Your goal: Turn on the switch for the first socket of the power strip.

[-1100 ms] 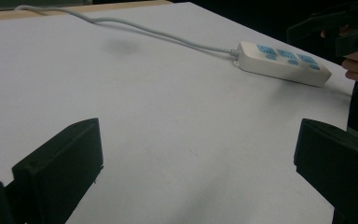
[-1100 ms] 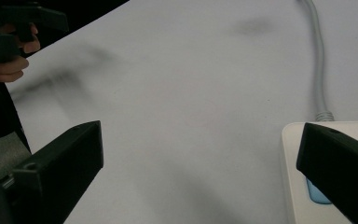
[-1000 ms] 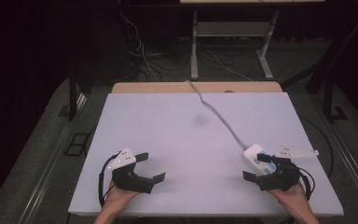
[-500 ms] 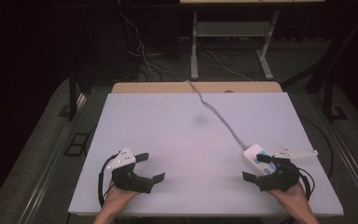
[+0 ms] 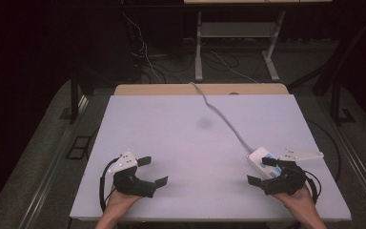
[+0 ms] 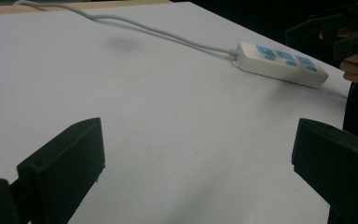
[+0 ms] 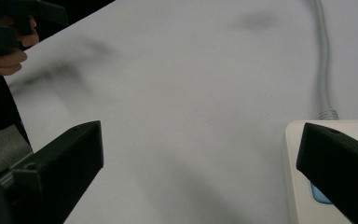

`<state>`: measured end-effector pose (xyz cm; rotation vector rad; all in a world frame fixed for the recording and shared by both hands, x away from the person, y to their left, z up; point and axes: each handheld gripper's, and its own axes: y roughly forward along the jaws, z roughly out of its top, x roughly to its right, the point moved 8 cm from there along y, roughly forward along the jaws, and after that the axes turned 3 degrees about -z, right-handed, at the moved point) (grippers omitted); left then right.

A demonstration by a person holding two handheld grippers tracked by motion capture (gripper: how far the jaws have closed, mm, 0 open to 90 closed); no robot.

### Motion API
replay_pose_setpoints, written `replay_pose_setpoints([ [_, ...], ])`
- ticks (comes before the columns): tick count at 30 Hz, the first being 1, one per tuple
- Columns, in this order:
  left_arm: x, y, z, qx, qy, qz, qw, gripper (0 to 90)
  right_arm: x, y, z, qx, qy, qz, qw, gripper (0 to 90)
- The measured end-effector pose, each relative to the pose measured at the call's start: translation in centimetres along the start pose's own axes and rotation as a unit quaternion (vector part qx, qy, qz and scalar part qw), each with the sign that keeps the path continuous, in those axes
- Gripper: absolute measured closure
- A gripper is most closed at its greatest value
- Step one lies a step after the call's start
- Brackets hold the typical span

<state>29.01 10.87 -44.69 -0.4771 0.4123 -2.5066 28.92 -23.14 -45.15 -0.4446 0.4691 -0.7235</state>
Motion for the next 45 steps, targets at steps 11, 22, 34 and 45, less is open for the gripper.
replay_pose_setpoints([
  [11,-0.2,-0.2,-0.1,0.003,-0.006,0.005,1.0000,1.1,0.2,-0.5,0.7,-0.014,-0.015,-0.009,0.9998,0.1],
  [22,-0.2,-0.2,-0.1,0.001,-0.007,0.006,1.0000,1.1,0.8,-1.0,1.1,-0.033,-0.012,-0.011,0.9993,0.1],
  [34,-0.3,-0.2,-0.1,0.002,-0.007,0.006,1.0000,1.1,1.6,-1.2,1.8,-0.053,-0.018,-0.012,0.9984,0.1],
  [45,-0.3,-0.2,-0.1,0.002,-0.009,0.006,0.9999,1.1,2.5,-1.4,2.5,-0.064,-0.019,-0.016,0.9976,0.1],
])
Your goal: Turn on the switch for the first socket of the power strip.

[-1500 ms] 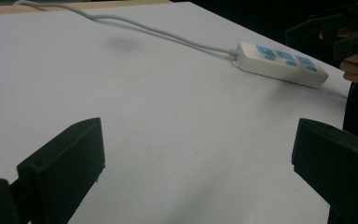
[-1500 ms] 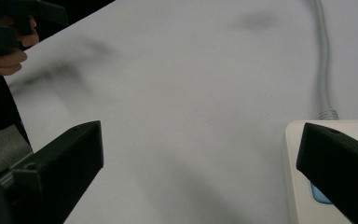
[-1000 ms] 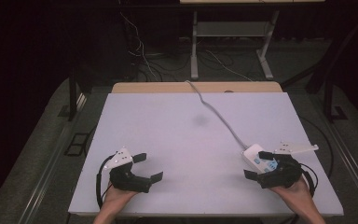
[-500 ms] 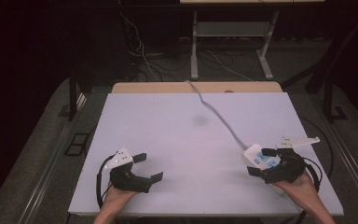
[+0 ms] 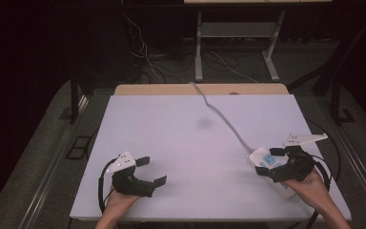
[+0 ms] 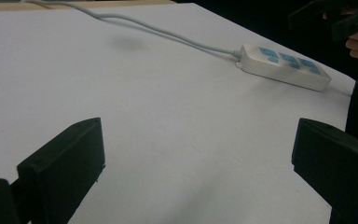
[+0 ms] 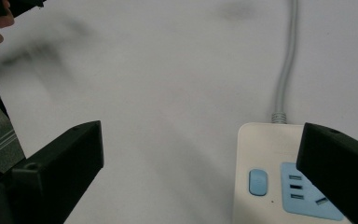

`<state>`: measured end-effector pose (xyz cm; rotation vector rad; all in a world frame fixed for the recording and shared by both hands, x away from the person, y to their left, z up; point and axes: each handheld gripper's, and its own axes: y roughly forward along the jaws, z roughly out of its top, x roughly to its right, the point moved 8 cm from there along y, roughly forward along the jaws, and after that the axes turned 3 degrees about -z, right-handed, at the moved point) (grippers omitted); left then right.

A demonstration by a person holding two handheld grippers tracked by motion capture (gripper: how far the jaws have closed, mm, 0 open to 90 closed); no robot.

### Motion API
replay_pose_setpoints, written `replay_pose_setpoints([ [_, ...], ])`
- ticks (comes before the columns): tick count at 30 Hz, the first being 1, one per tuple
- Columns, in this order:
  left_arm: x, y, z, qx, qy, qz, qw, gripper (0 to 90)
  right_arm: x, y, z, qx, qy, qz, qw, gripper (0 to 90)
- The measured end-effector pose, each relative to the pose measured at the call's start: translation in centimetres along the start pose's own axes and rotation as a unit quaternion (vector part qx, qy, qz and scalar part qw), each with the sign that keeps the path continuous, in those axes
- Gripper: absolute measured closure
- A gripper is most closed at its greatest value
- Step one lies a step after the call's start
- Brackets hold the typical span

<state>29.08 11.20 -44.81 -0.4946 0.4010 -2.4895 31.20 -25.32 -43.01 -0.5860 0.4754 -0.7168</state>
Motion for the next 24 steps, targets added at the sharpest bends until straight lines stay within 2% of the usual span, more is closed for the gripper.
replay_pose_setpoints([
  [24,-0.1,0.0,0.0,0.001,-0.002,0.003,1.0000,1.0,1.4,-0.1,1.2,-0.041,-0.015,-0.002,0.9990,0.2],
])
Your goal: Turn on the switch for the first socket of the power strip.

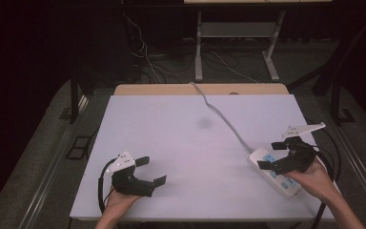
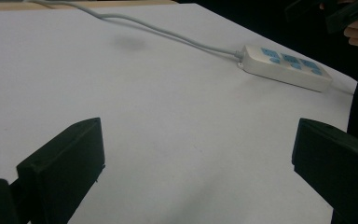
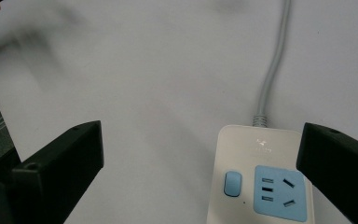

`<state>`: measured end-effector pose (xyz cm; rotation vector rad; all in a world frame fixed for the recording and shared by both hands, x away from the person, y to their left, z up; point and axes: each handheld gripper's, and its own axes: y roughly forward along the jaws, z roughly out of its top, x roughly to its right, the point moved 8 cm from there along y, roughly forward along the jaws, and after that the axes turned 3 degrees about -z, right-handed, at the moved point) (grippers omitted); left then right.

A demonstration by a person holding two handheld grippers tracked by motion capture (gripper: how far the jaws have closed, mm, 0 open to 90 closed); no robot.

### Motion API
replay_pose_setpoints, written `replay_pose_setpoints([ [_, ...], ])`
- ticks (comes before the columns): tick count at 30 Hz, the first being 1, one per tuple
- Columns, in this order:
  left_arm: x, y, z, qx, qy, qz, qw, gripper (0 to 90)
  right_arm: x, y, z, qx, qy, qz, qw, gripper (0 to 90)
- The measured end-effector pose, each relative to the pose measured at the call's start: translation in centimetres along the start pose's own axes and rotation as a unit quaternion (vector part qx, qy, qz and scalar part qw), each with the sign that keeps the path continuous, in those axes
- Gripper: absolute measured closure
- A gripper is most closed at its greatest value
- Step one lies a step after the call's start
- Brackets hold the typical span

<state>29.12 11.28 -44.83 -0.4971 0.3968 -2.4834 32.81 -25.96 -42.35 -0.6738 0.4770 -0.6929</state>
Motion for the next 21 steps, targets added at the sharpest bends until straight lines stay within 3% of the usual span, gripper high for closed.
replay_pose_setpoints([
  [21,0.0,0.0,0.0,-0.001,0.000,0.000,1.0000,1.0,1.3,1.8,0.3,-0.045,-0.014,0.005,0.9989,0.2],
])
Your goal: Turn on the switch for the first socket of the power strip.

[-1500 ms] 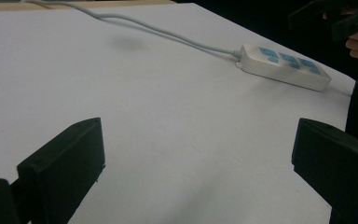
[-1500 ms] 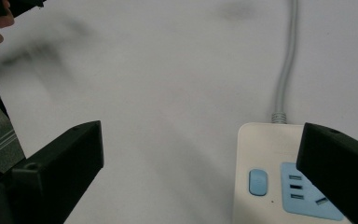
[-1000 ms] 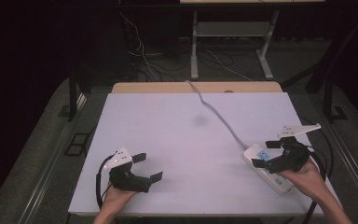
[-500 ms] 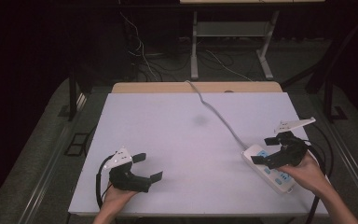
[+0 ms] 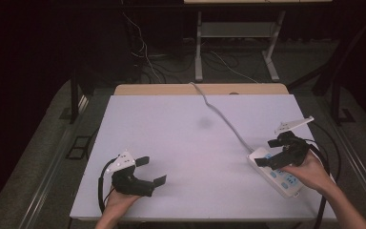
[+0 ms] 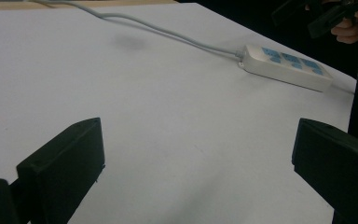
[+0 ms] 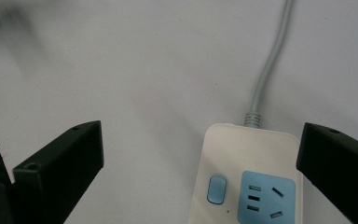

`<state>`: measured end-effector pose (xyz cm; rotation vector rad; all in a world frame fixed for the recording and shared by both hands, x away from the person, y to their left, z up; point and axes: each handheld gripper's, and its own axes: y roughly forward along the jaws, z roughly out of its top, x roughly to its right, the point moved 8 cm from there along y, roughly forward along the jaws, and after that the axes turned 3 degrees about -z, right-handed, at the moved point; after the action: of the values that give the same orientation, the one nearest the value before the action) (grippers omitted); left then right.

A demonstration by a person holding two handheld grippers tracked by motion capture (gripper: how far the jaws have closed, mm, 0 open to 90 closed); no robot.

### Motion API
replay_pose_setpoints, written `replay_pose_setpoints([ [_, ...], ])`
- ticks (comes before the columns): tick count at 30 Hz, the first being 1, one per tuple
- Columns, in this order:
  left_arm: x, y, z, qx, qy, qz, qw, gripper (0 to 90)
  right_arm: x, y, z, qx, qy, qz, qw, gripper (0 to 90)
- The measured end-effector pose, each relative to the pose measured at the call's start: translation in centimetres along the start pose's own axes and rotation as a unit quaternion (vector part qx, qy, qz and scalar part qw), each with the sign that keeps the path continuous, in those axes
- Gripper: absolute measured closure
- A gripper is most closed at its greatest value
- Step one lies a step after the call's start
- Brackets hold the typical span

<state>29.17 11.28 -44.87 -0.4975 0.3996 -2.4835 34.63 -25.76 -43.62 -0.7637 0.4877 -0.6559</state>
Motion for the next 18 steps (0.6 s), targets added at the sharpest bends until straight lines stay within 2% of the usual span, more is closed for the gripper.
replay_pose_setpoints([
  [1,0.00,0.00,-0.01,0.000,0.000,0.000,1.0000,1.0,0.07,0.04,0.02,-0.003,0.001,0.000,1.0000,0.3],
  [3,-0.02,-0.01,0.01,0.001,-0.001,0.001,1.0000,1.0,0.13,0.01,0.06,-0.007,-0.006,0.008,0.9999,6.4],
  [5,-0.04,-0.03,0.01,0.001,-0.001,0.001,1.0000,1.0,0.33,0.05,0.07,-0.018,-0.009,0.006,0.9998,7.5],
  [6,-0.04,-0.03,0.01,0.001,-0.001,0.001,1.0000,1.0,0.51,0.03,0.05,-0.027,-0.017,0.010,0.9994,22.0],
  [9,-0.05,-0.04,0.01,0.001,-0.002,0.002,1.0000,1.0,0.64,0.05,0.05,-0.035,-0.021,0.011,0.9991,26.0],
  [10,-0.07,-0.03,0.01,0.002,-0.002,0.001,1.0000,1.0,0.61,0.03,0.10,-0.040,-0.029,0.017,0.9986,36.6],
  [13,-0.12,-0.01,-0.01,0.000,-0.002,0.002,1.0000,1.0,0.62,0.05,0.11,-0.049,-0.034,0.017,0.9981,41.7],
  [18,-0.10,0.01,-0.03,0.000,-0.001,0.001,1.0000,1.0,0.72,0.20,0.09,-0.065,-0.049,0.025,0.9964,60.8],
])
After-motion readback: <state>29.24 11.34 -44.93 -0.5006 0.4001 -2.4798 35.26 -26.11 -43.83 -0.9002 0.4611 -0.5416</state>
